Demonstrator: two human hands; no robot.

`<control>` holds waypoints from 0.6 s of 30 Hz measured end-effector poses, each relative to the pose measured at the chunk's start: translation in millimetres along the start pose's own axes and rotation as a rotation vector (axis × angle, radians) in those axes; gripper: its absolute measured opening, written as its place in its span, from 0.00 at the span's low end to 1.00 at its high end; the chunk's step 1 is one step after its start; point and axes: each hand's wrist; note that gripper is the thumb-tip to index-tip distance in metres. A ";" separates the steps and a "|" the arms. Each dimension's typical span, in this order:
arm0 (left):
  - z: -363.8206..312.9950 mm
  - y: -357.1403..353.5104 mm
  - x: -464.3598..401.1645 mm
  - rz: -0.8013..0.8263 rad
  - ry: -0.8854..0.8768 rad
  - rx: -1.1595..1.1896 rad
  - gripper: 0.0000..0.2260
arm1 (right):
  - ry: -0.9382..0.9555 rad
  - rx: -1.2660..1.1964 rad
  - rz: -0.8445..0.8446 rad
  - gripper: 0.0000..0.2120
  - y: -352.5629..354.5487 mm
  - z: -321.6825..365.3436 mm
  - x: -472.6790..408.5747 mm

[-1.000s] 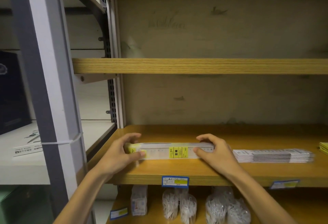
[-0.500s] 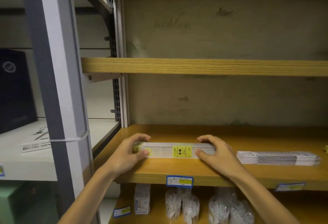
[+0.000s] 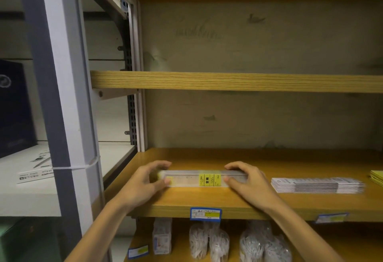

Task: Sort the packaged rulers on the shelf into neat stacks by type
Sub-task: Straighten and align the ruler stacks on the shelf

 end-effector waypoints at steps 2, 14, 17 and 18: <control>0.6 0.9 -0.3 -0.050 0.001 0.056 0.19 | -0.016 -0.024 -0.034 0.13 -0.8 -3.5 -0.6; -1.4 -3.8 -2.9 -0.127 0.078 0.022 0.19 | -0.054 -0.048 -0.054 0.12 -2.4 -9.0 -1.9; -0.4 -2.7 -3.7 -0.097 0.075 0.056 0.14 | -0.041 -0.060 -0.056 0.12 -1.1 -8.4 -1.2; -0.7 -2.4 -3.6 -0.084 0.069 0.072 0.11 | -0.037 -0.065 -0.057 0.11 -0.7 -8.5 -1.2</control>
Point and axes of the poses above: each hand's wrist, its own x-axis away from the middle knuckle, its own y-axis out of the back of the hand, z = x × y, and after that the axes turned 15 degrees about x, right-handed
